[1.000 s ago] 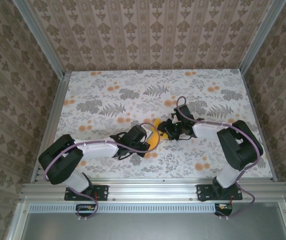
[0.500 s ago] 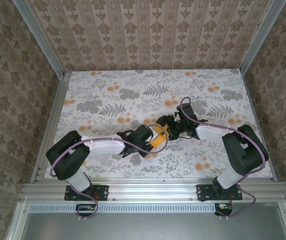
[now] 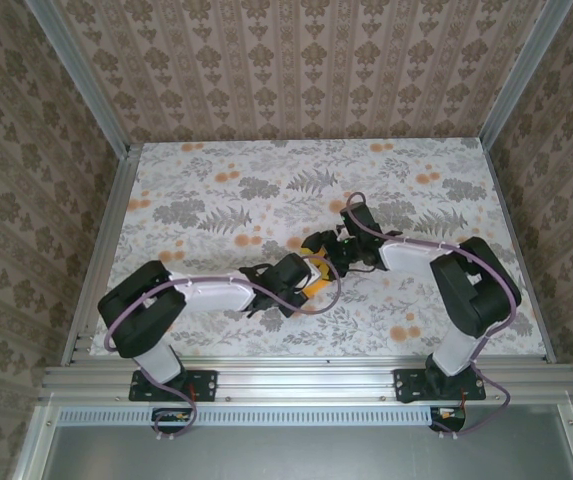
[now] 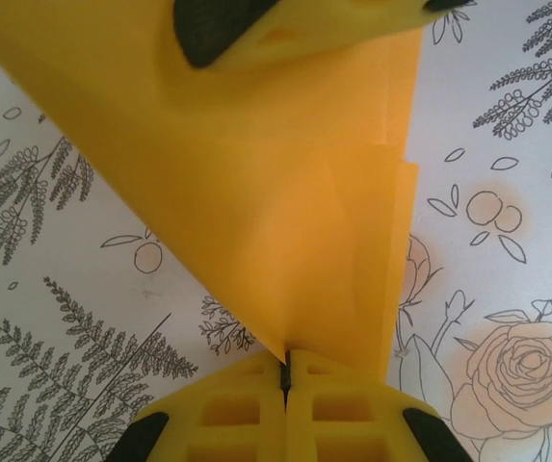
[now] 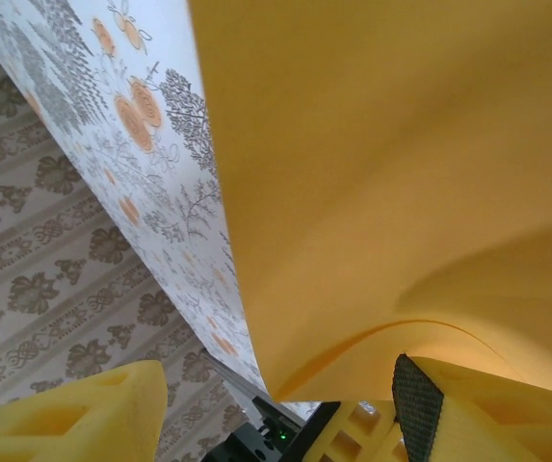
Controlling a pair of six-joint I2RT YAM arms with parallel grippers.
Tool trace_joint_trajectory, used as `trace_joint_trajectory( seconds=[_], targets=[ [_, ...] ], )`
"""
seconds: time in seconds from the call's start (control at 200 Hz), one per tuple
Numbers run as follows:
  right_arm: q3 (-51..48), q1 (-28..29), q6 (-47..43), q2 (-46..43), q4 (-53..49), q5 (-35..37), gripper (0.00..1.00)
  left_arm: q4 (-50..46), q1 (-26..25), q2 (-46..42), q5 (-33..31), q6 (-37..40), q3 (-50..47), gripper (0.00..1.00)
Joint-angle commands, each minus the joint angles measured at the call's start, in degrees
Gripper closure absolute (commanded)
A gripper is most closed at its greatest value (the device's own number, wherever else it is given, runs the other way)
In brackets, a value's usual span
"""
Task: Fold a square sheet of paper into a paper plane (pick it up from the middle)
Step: Fold the wing for the fifth time at the center of the table.
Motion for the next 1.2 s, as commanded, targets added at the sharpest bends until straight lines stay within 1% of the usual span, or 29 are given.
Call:
trace_joint_trajectory(
  seconds=[0.0, 0.08, 0.255, 0.61, 0.785, 0.825, 0.915, 0.965, 1.02, 1.065, 1.195],
  targets=[
    [2.7, 0.4, -1.3, 1.7, -6.2, -0.9, 0.35, -1.6, -1.3, 1.5, -2.5, 2.7, 1.3, 1.00],
    [3.5, 0.4, -2.4, 2.6, -8.2, -0.4, 0.37, -1.7, -1.9, 1.7, -3.7, 3.1, 1.5, 1.00],
    [4.1, 0.6, -4.8, 4.3, -11.3, 0.2, 0.46, -2.0, -2.3, 1.9, -5.4, 3.3, 2.1, 1.00],
    [4.5, 0.7, -8.3, 2.1, -16.0, 2.3, 0.65, -3.2, -2.5, 2.2, -7.0, 2.4, 2.7, 1.00],
    [4.2, 0.7, -8.8, 0.3, -17.6, 3.6, 0.68, -3.7, -2.4, 2.6, -7.2, 1.8, 3.1, 1.00],
    [4.0, 0.7, -9.0, -0.2, -17.9, 4.0, 0.71, -3.7, -2.4, 2.6, -7.3, 1.7, 3.0, 1.00],
    [3.5, 0.7, -9.2, -1.2, -17.9, 4.6, 0.83, -3.9, -2.4, 2.6, -7.3, 1.3, 3.2, 1.00],
    [3.1, 0.7, -9.6, -1.6, -17.8, 4.8, 0.87, -4.1, -2.3, 2.4, -6.9, 0.6, 3.1, 1.00],
    [2.5, 0.7, -10.3, -1.7, -17.5, 5.2, 0.92, -4.4, -1.9, 2.0, -5.6, -0.6, 3.2, 0.95],
    [2.2, 0.7, -10.8, -1.7, -17.0, 5.3, 0.95, -4.7, -1.4, 1.4, -4.2, -2.0, 3.3, 0.90],
    [1.3, 0.7, -13.4, -2.1, -15.0, 5.9, 0.99, -3.7, 0.7, -2.7, 1.1, -6.0, 1.3, 0.73]
  ],
)
